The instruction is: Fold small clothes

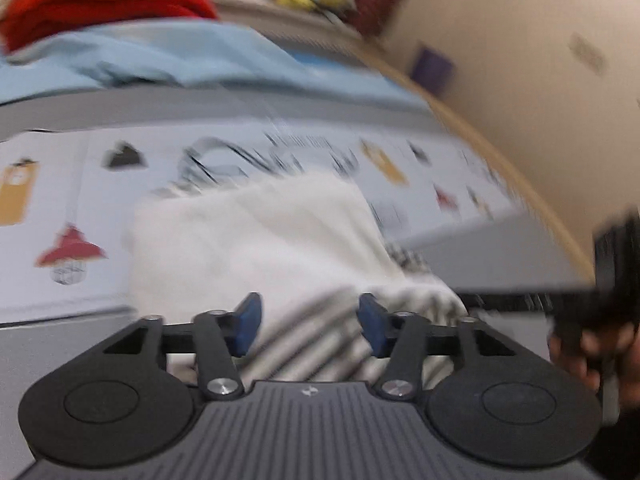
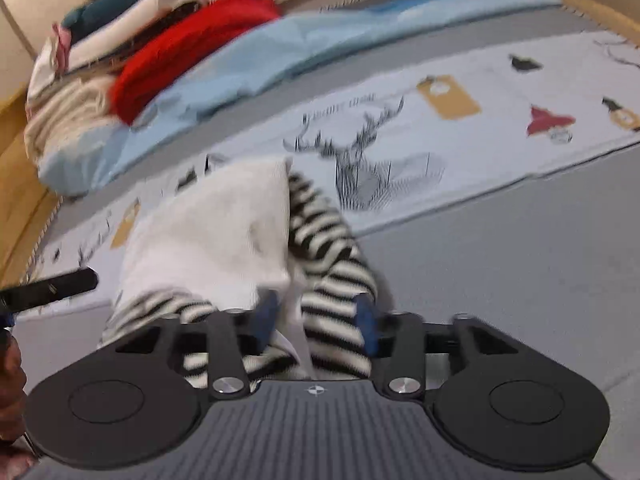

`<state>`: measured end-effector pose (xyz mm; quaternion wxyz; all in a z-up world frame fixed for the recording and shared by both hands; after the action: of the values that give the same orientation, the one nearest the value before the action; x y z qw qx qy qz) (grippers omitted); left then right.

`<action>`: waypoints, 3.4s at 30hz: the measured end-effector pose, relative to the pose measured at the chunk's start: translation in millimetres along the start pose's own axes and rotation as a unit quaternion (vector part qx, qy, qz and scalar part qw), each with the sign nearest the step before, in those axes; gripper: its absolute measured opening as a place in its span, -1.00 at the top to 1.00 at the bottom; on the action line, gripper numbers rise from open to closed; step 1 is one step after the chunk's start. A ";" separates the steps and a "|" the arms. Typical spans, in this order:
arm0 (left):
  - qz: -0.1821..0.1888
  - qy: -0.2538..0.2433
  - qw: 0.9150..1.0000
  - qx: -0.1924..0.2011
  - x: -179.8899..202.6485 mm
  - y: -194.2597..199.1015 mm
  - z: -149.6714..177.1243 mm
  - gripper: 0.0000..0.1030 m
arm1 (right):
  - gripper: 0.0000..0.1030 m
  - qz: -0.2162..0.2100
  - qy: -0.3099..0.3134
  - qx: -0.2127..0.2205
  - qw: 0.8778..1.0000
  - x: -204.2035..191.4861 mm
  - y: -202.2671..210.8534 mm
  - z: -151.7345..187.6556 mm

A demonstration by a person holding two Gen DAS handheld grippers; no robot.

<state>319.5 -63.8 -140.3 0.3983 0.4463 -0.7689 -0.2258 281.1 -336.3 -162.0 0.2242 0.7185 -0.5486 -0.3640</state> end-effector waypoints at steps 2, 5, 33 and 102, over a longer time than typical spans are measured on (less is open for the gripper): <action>0.006 -0.030 0.999 -0.032 11.8 -16.7 18.8 0.14 | 0.06 -0.002 -0.007 -0.025 1.000 -0.9 -8.4 6.7; 0.012 -0.076 0.995 -0.063 25.6 -37.3 42.6 0.21 | 0.05 -0.018 -0.031 -0.062 0.997 -0.6 -18.9 18.3; 0.004 -0.096 0.994 -0.053 36.7 -42.4 51.3 0.21 | 0.53 -0.082 -0.033 -0.052 0.995 -6.6 7.7 19.9; -0.210 0.079 0.974 0.028 -9.0 104.0 51.4 -0.81 | 0.31 0.051 0.103 -0.062 0.991 -25.3 28.6 29.2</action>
<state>227.6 -4.4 -100.7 0.3885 0.6251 -0.6305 -0.2466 237.4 -318.4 -152.8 0.3416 0.7077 -0.5354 -0.3095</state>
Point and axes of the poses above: each gripper's, at about its wrist camera, not at the fingertips, and y roughly against the way its jaws point, x to its right, z to its underside, the point moved 7 cm from there along -y, roughly the way its jaws point, and after that the axes turned 11 degrees about y, right-handed, at the moved point
